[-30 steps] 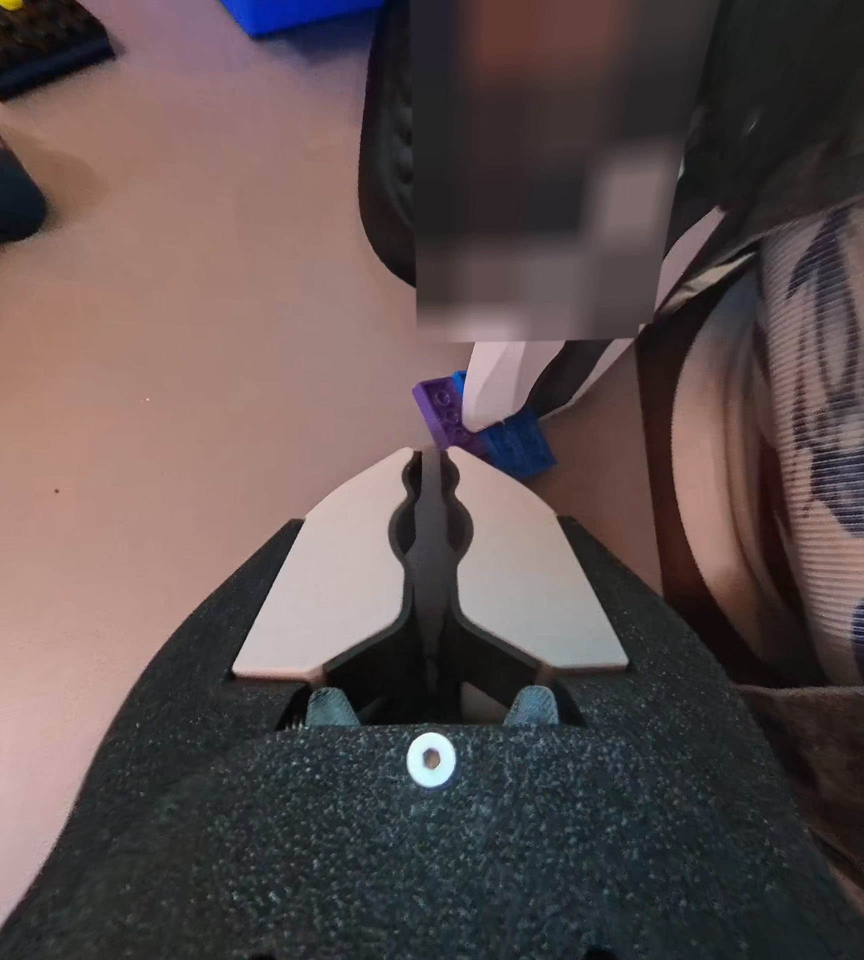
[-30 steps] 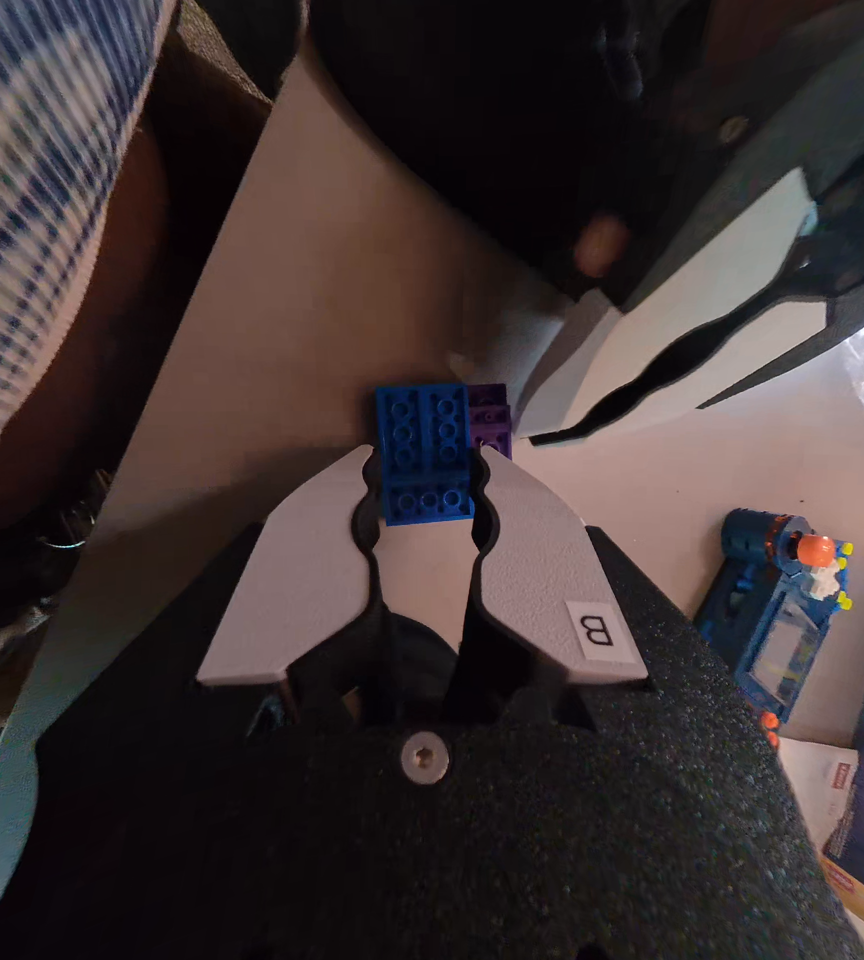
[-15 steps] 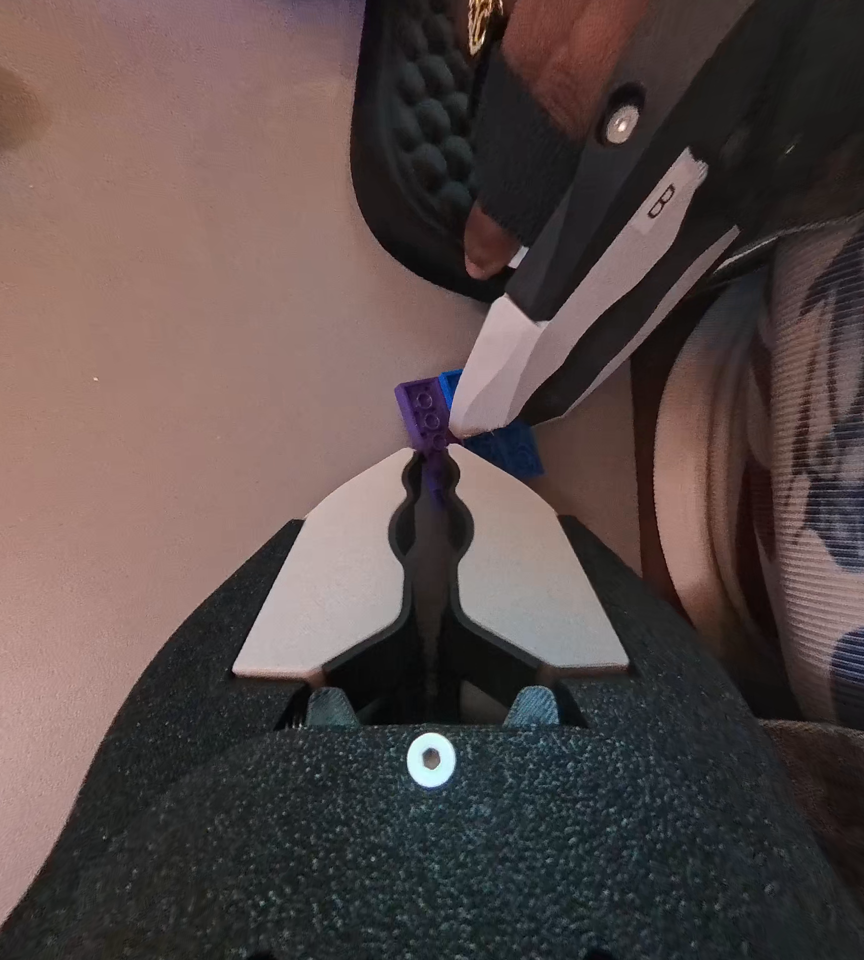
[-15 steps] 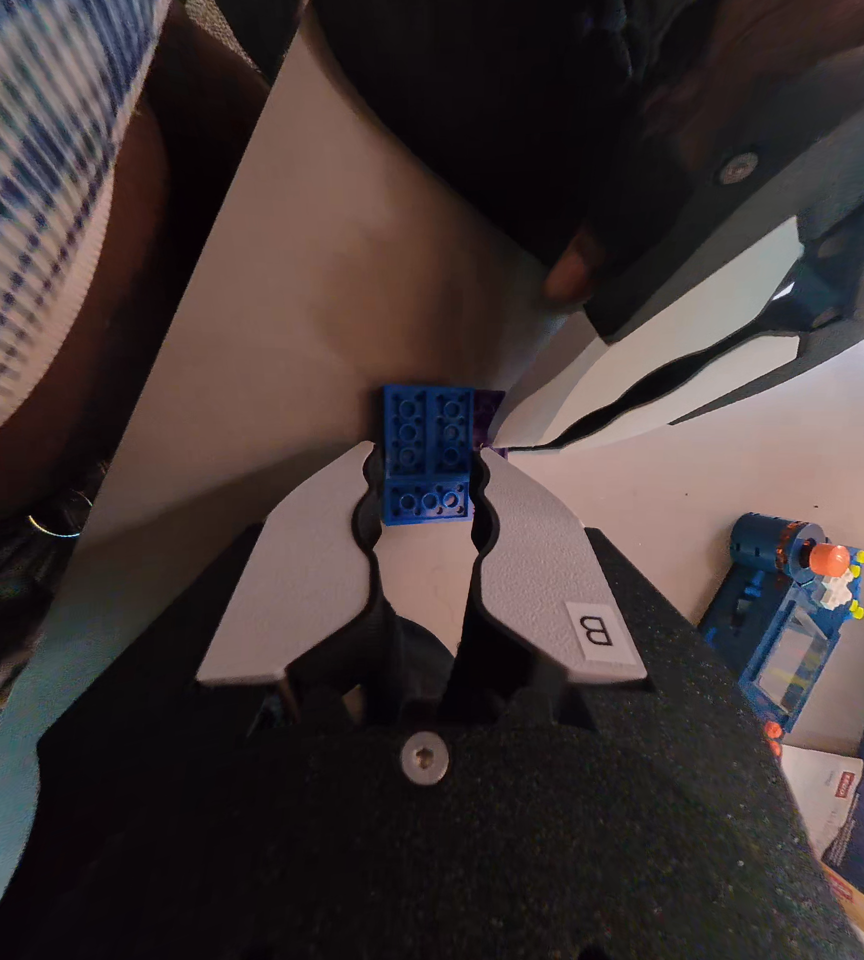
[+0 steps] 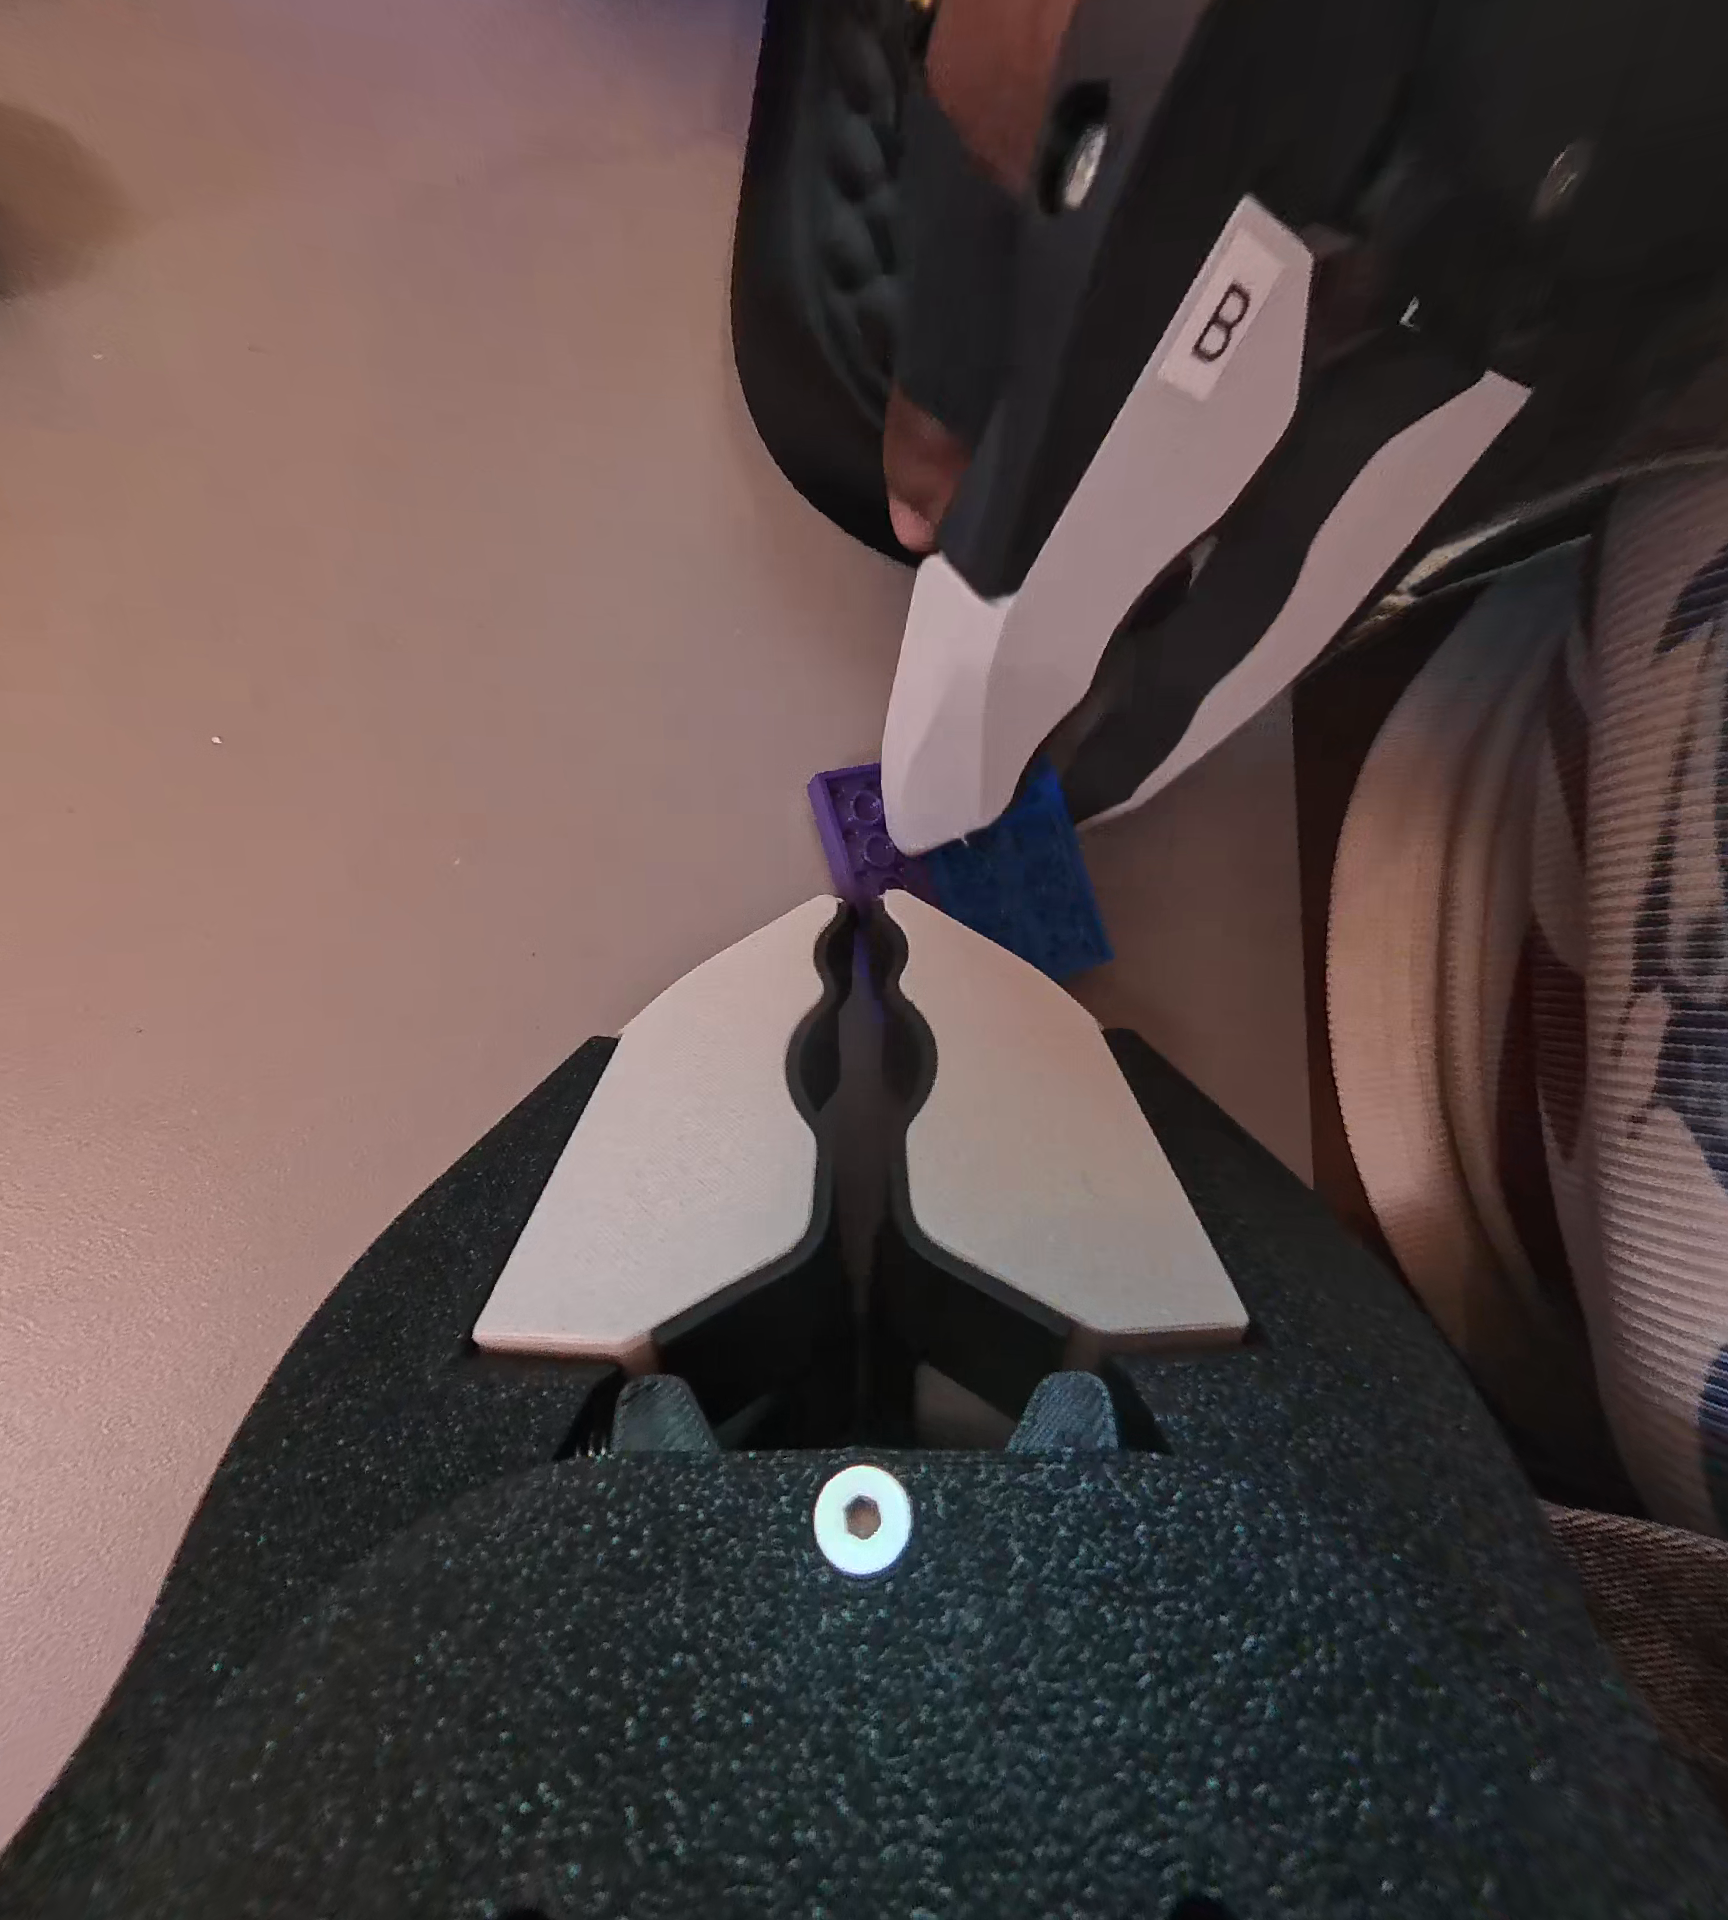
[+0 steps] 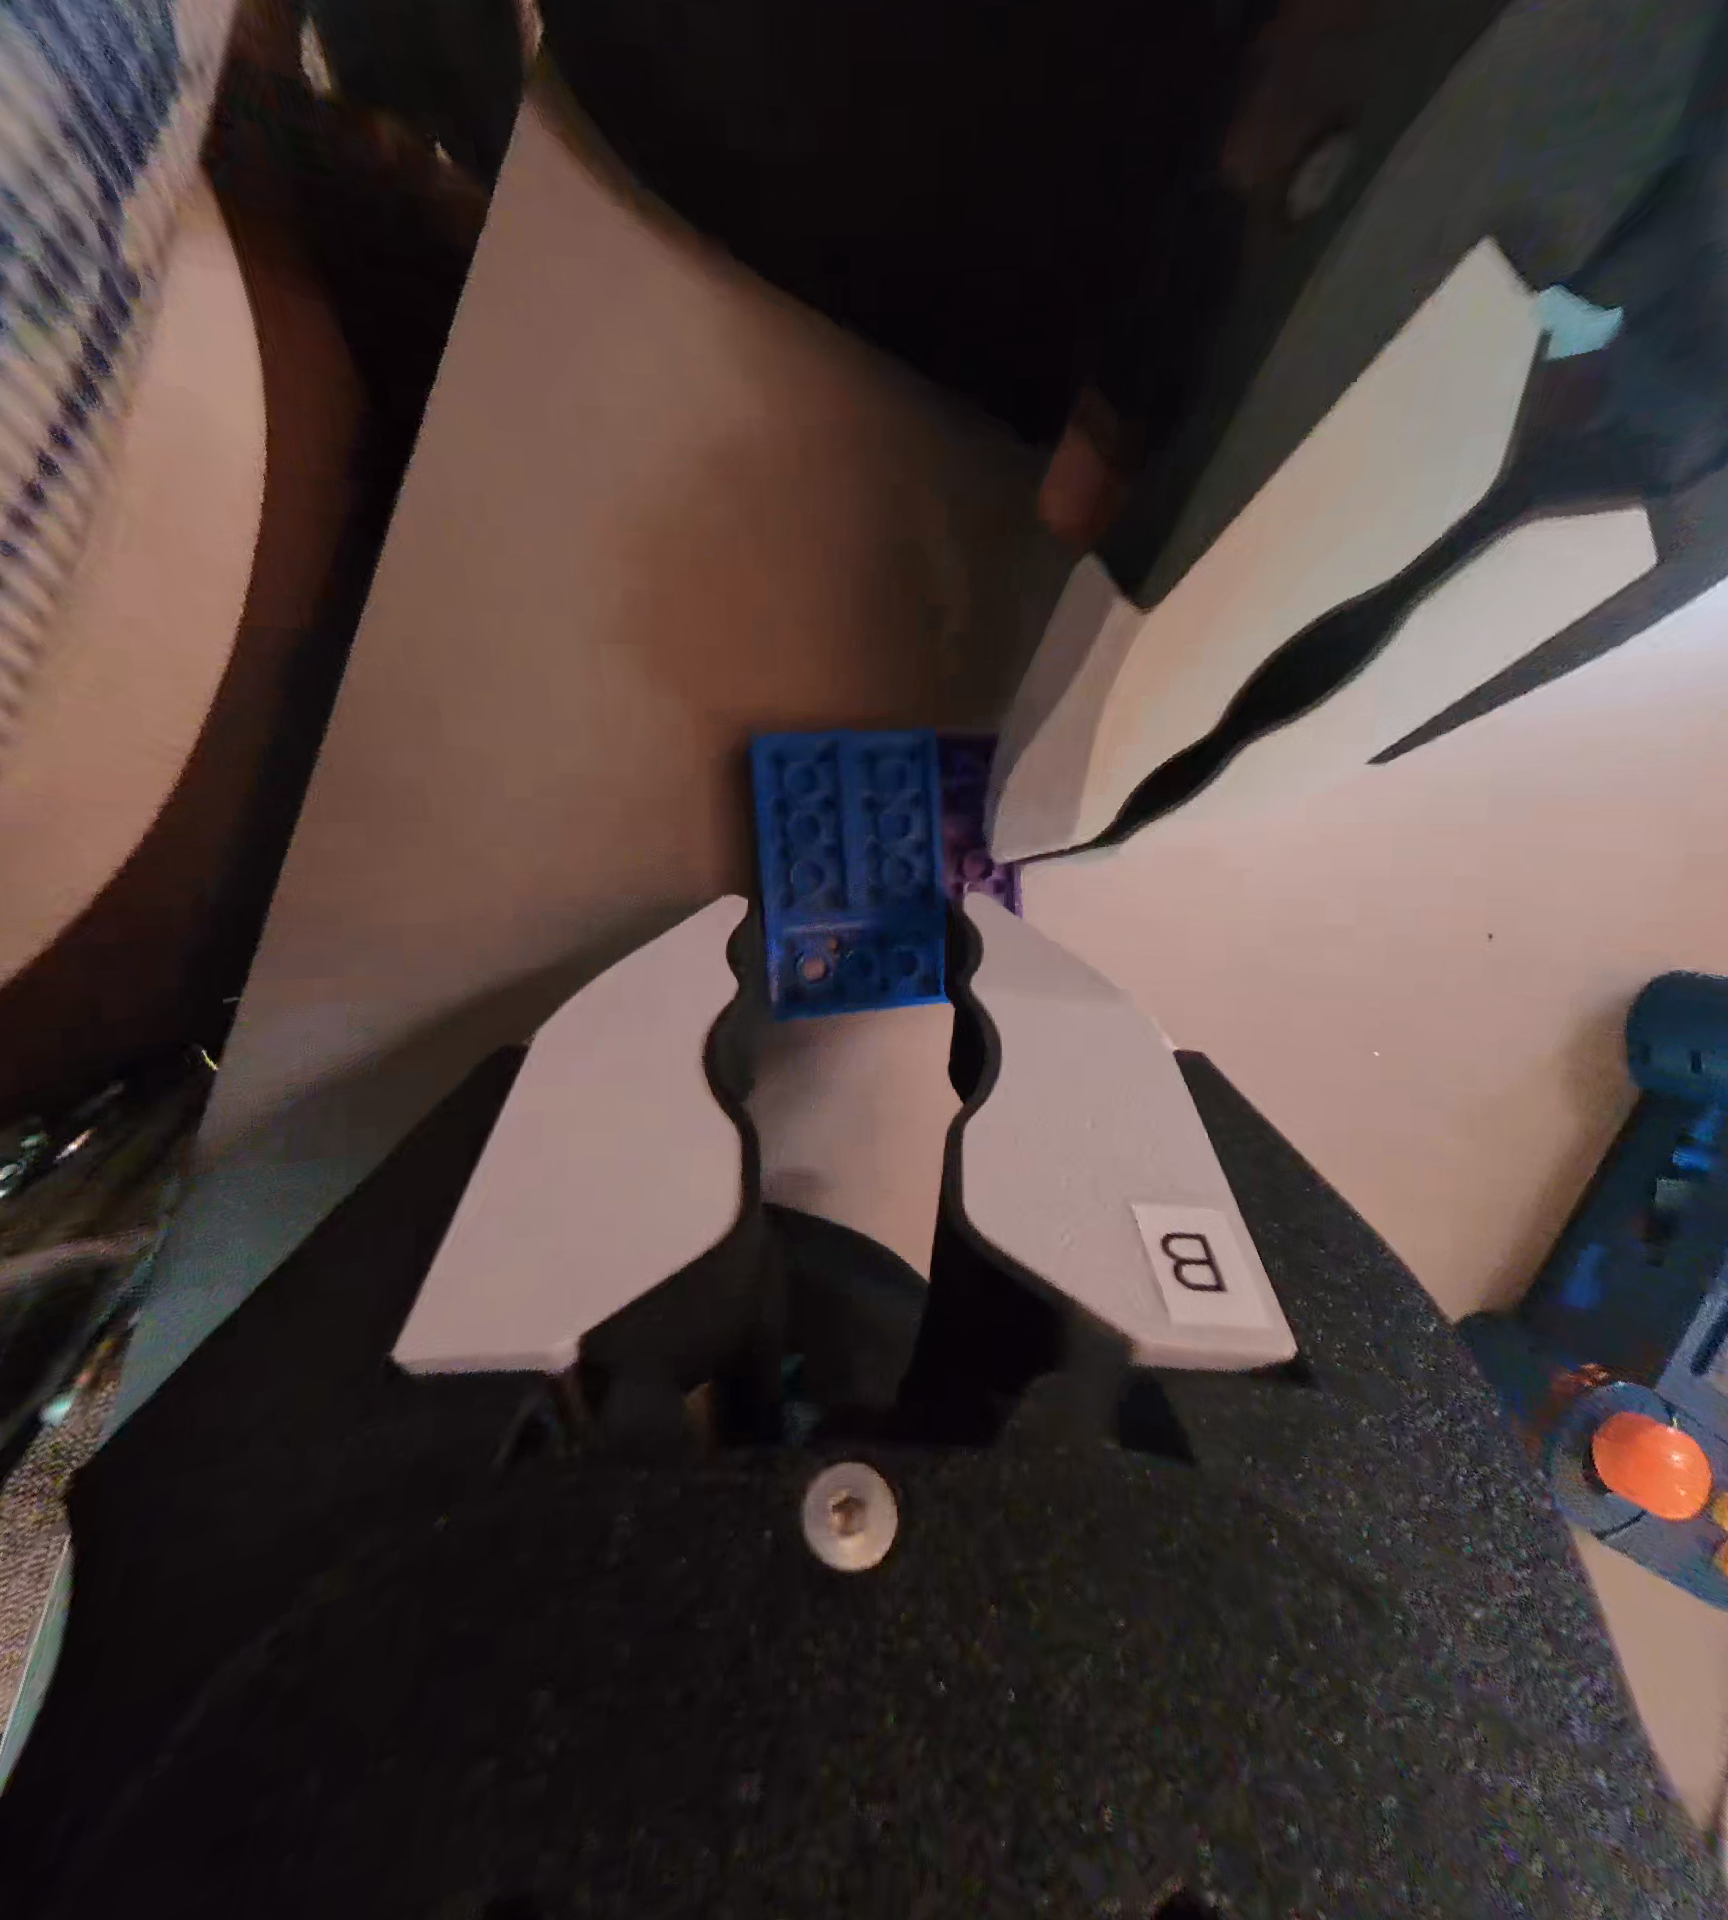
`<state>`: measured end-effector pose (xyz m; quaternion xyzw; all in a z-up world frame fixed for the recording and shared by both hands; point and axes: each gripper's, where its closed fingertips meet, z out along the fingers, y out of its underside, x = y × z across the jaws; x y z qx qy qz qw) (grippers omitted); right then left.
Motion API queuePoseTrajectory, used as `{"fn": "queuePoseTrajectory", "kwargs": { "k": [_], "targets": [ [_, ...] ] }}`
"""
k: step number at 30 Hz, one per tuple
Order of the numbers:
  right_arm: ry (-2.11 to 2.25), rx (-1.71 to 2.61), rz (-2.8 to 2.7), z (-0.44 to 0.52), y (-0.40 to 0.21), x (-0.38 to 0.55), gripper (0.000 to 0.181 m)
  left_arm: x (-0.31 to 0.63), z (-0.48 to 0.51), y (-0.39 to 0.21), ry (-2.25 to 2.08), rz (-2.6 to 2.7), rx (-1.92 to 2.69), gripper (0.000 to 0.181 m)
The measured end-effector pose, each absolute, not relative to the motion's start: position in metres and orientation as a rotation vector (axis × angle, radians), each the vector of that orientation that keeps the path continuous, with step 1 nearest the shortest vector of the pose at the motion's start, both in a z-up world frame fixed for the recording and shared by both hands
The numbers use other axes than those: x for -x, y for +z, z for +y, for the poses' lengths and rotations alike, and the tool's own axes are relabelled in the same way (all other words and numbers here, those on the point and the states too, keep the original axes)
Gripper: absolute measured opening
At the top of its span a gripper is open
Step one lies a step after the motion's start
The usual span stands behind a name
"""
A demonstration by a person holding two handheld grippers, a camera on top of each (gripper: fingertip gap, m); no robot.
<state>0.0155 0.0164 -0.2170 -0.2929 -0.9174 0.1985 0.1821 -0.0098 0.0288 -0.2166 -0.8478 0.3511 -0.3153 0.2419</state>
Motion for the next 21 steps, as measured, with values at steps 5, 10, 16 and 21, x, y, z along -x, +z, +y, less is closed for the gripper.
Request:
{"fn": "queuePoseTrajectory", "kwargs": {
  "k": [5, 10, 16, 21],
  "targets": [
    [0.654, 0.927, -2.702, 0.015, -0.213, -0.019, 0.032, 0.009, 0.028, -0.217, -0.844, 0.976, 2.307, 0.003],
    [0.726, 1.139, -2.779, 0.014, -0.208, -0.021, 0.035, 0.009, 0.028, -0.217, -0.807, 0.992, 2.288, 0.002],
    [0.703, 1.301, -2.746, 0.01, -0.204, -0.027, 0.039, 0.009, 0.028, -0.217, -0.772, 1.004, 2.273, 0.002],
    [0.586, 1.237, -2.648, 0.011, -0.205, -0.029, 0.033, 0.009, 0.028, -0.217, -0.759, 1.01, 2.265, 0.003]
  ]
}}
